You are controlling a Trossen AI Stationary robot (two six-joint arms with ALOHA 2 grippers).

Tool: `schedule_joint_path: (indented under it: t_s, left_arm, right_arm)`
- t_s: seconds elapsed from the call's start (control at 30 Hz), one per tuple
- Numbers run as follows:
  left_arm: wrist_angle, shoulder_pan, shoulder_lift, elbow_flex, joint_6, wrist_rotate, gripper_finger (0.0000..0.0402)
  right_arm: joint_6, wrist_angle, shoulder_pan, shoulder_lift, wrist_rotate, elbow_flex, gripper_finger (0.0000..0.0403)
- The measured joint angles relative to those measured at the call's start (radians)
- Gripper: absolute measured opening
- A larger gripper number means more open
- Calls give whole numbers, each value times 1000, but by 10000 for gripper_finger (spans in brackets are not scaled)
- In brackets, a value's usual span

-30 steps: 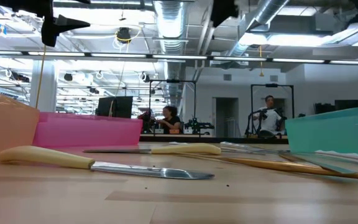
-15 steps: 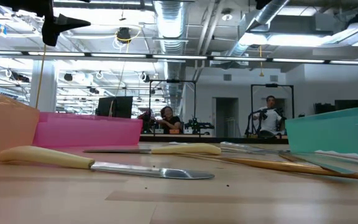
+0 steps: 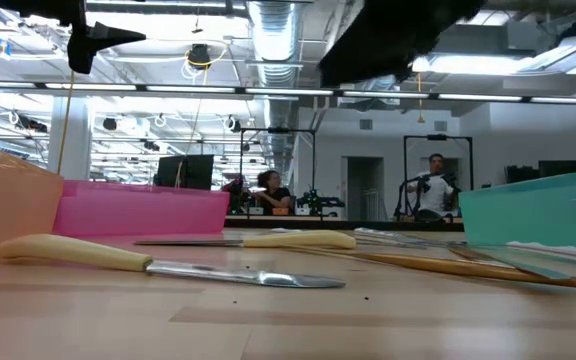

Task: Sort silverware by color (type)
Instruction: Put the yellow knife into the green bin

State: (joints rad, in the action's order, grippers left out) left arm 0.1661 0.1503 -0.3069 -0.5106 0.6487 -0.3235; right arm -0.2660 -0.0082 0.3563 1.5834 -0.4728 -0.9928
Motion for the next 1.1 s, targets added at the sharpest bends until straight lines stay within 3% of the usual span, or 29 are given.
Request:
schedule_joint_path:
  t_s: [0.1, 0.3, 0.6, 0.83, 1.1]
  left_arm:
    - [0, 0, 0, 0, 4, -1, 247]
    - [0, 0, 0, 0, 2, -24, 247]
    - [2, 0, 0, 0, -36, -47, 247]
    - [4, 0, 0, 0, -43, -47, 247]
    - [5, 0, 0, 0, -43, -49, 247]
  right_arm:
    - [61, 66, -54, 73, 7, 0, 152]
    - [148, 108, -192, 159, 216, 0, 152]
    - [239, 167, -289, 266, 357, 1, 152]
    - [257, 254, -287, 353, 371, 9, 152]
    - [262, 247, -315, 355, 374, 37, 152]
